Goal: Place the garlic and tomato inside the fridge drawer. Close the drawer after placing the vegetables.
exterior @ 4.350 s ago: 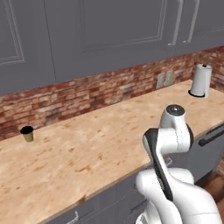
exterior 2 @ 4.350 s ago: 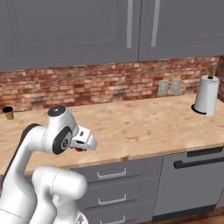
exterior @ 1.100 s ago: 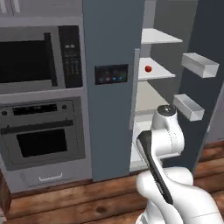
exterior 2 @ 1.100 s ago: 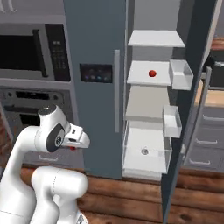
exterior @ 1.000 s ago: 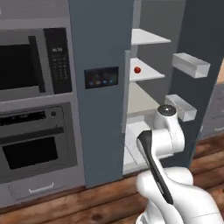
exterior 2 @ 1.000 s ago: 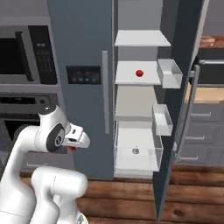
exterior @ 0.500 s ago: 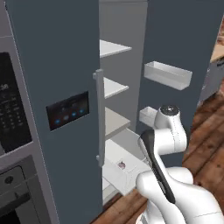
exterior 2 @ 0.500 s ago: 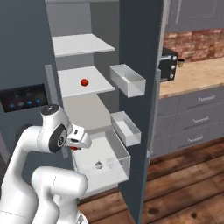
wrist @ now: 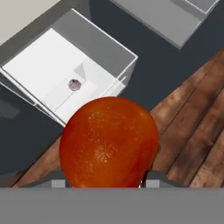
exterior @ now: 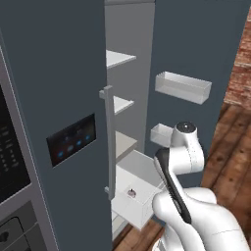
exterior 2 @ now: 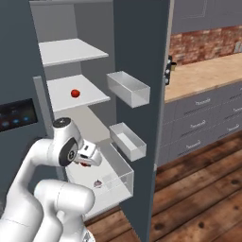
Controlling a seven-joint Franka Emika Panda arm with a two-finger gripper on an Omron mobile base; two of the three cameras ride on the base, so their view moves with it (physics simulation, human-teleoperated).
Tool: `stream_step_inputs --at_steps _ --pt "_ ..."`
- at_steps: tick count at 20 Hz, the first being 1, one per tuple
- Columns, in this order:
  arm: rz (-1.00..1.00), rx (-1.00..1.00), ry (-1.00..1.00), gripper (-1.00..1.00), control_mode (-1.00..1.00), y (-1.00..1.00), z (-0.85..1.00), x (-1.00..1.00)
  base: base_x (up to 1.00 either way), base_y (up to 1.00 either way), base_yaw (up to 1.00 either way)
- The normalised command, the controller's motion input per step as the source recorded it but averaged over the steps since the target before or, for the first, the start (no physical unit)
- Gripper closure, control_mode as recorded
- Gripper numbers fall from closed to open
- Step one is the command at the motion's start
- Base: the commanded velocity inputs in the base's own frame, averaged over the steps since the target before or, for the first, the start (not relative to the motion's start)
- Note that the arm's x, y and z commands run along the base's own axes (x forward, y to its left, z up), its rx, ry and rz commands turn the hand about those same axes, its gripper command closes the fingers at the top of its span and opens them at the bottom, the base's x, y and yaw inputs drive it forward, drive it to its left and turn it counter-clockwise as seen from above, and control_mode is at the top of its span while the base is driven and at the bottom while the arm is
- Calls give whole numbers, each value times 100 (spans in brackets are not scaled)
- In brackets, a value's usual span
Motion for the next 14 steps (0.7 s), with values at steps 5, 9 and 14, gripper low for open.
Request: stream_step_inputs --at_steps 5,9,14 --pt "-1 6 42 100 -100 3 -87 100 0 0 0" --pt "0 5 35 100 -100 5 -99 100 0 0 0" --pt "0 0 6 100 -100 11 -98 91 0 0 0"
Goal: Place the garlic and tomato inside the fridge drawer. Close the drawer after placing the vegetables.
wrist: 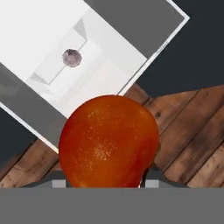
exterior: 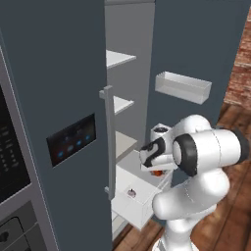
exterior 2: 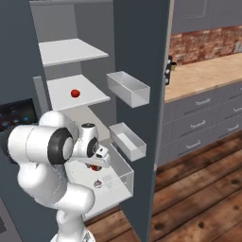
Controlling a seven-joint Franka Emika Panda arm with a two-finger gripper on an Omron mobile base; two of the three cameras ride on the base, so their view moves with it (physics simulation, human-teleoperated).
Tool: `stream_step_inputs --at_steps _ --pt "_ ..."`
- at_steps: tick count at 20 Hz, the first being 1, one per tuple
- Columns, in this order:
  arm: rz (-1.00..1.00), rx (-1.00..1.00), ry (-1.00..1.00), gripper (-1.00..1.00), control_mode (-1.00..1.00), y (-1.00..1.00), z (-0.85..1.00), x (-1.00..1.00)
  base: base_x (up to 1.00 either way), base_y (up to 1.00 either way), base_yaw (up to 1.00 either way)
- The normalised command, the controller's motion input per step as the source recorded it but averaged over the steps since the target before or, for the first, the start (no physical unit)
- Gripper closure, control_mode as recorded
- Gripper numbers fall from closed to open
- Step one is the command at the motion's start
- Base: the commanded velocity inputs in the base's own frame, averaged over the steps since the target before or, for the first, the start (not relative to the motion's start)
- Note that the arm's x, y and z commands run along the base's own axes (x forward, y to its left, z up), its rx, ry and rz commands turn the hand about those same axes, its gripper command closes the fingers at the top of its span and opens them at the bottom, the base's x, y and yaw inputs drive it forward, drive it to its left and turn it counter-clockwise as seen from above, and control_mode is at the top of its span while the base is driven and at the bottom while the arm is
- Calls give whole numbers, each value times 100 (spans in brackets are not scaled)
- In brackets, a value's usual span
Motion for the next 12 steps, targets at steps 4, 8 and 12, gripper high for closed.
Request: stream_step_inputs --at_steps 4,8,12 --pt "0 0 0 100 -100 7 -83 94 0 0 0" --pt "0 0 0 100 -100 13 -67 87 0 0 0" --pt "0 0 0 100 -100 4 -68 57 0 0 0"
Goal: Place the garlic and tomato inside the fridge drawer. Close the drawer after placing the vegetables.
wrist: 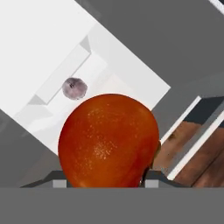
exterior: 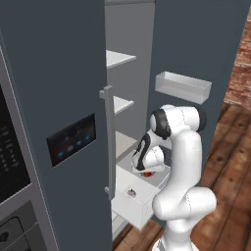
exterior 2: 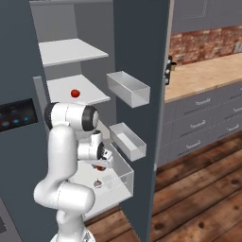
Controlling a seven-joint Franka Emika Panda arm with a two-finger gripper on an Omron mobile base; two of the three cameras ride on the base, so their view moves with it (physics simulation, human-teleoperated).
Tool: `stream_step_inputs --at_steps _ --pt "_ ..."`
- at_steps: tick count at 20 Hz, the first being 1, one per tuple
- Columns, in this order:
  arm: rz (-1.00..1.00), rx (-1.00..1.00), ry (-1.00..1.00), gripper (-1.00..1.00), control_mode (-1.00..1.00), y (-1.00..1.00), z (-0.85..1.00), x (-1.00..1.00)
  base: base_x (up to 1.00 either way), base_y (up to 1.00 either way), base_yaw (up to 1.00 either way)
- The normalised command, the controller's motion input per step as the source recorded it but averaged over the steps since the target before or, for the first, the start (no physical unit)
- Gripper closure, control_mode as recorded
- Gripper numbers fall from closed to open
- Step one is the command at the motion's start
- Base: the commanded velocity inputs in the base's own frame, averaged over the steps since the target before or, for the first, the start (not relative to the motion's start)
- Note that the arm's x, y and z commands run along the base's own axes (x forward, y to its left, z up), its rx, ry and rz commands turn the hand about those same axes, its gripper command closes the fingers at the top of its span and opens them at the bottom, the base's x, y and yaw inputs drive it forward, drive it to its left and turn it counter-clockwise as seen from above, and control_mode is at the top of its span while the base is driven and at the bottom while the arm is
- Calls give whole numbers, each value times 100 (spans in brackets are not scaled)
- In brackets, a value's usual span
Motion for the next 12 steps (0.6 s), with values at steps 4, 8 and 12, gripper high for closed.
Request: stream_step_inputs --at_steps 4,8,12 --pt "0 0 0 100 -100 3 -91 29 0 0 0" --pt "0 0 0 100 -100 3 -81 15 0 0 0" --pt "0 0 0 100 -100 0 -55 4 0 0 0"
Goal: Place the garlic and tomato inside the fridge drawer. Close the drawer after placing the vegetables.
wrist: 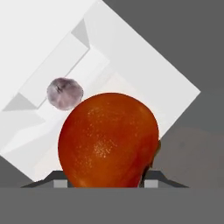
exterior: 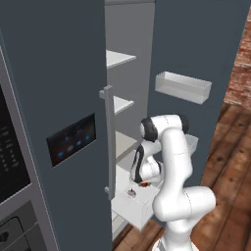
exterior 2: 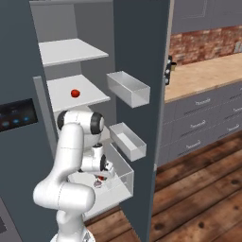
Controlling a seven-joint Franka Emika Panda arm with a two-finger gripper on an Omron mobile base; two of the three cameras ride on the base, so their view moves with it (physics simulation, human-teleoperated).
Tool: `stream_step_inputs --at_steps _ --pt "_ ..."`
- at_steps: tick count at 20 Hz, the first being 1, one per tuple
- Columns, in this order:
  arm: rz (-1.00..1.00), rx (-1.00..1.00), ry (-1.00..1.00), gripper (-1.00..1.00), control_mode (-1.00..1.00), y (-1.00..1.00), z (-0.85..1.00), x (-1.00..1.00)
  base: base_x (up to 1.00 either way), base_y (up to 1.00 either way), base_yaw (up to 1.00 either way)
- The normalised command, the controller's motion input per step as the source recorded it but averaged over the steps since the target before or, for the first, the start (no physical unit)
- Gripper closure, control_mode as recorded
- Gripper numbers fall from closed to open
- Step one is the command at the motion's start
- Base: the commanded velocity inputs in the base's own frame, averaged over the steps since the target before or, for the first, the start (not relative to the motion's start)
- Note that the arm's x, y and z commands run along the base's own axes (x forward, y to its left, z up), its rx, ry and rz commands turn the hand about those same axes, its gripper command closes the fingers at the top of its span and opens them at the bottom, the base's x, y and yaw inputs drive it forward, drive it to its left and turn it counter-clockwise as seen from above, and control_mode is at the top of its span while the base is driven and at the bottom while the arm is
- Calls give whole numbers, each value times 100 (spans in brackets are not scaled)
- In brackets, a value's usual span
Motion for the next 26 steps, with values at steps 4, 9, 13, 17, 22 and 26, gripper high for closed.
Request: stream_step_inputs --at_steps 4,9,13,17,22,26 --pt "0 0 0 100 -100 0 -56 2 0 0 0" --pt "0 0 1 100 -100 0 -64 0 0 0 0" --pt "0 0 0 100 -100 0 -58 0 0 0 0" --pt "0 1 -1 -100 -100 0 -34 0 0 0 0" --pt "0 3 0 -100 -100 -8 30 0 0 0 0" --pt "-1 0 -1 -100 -100 -10 94 0 0 0 0"
